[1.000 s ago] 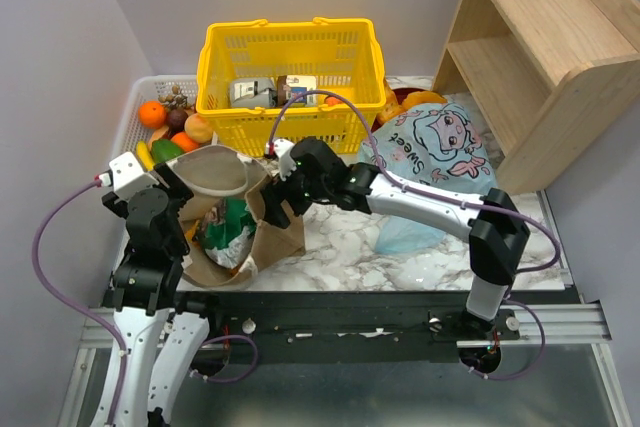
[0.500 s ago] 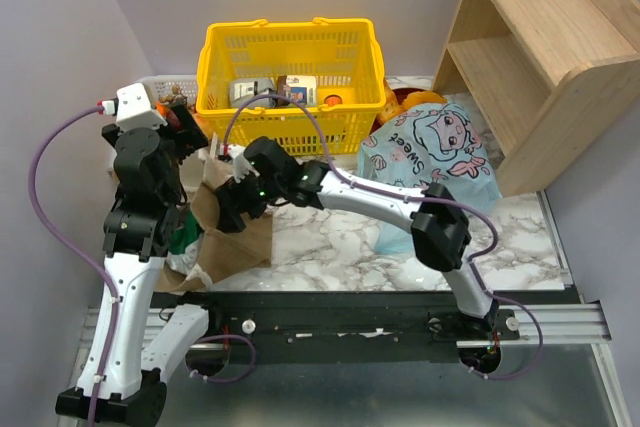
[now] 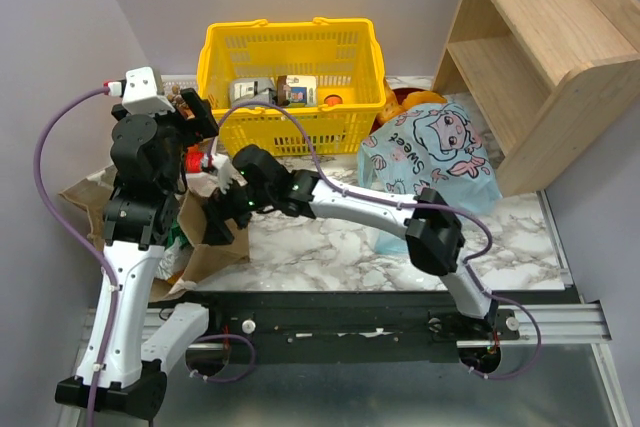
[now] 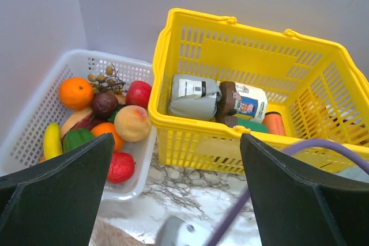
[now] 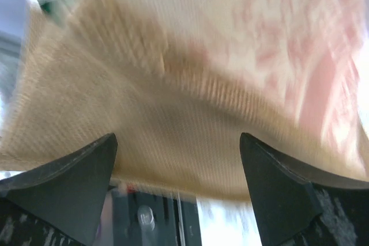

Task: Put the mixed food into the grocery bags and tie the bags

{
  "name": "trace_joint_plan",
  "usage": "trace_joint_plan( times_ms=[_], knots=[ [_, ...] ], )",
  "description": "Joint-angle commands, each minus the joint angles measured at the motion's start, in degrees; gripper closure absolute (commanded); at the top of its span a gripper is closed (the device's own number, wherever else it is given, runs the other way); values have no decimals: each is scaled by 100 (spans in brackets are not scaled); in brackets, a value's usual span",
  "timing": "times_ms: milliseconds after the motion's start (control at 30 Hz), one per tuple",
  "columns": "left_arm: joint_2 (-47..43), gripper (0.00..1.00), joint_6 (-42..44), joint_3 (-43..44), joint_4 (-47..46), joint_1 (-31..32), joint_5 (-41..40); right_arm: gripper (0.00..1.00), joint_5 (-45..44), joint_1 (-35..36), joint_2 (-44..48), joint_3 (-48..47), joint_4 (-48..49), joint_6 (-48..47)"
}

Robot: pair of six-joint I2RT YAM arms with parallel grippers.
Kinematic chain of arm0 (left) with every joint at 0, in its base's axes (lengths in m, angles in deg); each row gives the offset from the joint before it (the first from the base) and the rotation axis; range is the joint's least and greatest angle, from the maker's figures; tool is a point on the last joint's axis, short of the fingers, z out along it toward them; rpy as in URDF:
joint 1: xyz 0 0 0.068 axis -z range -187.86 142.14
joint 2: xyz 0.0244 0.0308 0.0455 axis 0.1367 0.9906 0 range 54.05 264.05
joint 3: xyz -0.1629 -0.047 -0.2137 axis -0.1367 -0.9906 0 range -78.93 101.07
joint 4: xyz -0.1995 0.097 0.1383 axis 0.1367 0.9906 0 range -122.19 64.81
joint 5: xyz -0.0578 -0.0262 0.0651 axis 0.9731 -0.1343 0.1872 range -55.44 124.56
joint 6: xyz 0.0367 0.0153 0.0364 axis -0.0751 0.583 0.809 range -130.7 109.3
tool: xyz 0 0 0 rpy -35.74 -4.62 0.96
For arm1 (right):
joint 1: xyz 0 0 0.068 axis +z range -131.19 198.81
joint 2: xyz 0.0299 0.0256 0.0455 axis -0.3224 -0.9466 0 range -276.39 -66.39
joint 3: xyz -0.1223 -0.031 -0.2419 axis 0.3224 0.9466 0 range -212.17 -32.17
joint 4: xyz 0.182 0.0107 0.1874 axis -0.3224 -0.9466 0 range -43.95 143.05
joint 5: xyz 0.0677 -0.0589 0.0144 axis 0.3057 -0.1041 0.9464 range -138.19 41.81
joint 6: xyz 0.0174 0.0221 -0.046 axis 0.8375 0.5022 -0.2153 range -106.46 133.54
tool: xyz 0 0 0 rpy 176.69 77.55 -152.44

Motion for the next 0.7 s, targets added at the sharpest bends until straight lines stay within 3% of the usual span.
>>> trace_joint_plan(
  times_ms=[0, 33, 67, 200, 300, 333, 400, 433, 467, 567, 667],
  knots=[
    [85, 1, 149, -93, -369, -37, 465, 3, -573, 93, 1209, 1795, 698, -651],
    [102, 1, 149, -119, -474, -37, 475, 3, -670, 84, 1847, 2234, 1169, -758],
    [129, 1, 167, -154, -544, -37, 510, 2, -828, 93, 2158, 3283, 1479, -828],
    [190, 1, 281, -374, -931, -2, 581, 0, -1635, 84, 3837, 4932, 1921, -961],
    [444, 4, 710, -227, -1020, 585, 213, 0, -2897, 32, 4709, 5218, 1151, -699],
    [567, 4, 1060, -138, -907, 944, -363, 0, -3260, -117, 4841, 5209, 530, -628],
    [954, 3, 1204, 64, -862, 1702, -413, 0, -4250, -345, 5017, 5166, -123, -365],
    [1077, 3, 1169, 100, -896, 1791, -169, 0, -4605, -660, 5044, 5165, -762, -250],
    [1261, 2, 890, 83, -949, 1826, 530, 0, -4913, -811, 5088, 5200, -1003, -171],
    [1595, 2, 231, -154, -1300, 1836, 1481, 0, -6021, -1242, 5255, 5420, -1532, -38],
    [1981, 2, -183, -435, -1467, 1897, 1636, 0, -6769, -1462, 5133, 5491, -1761, -47]
  ],
)
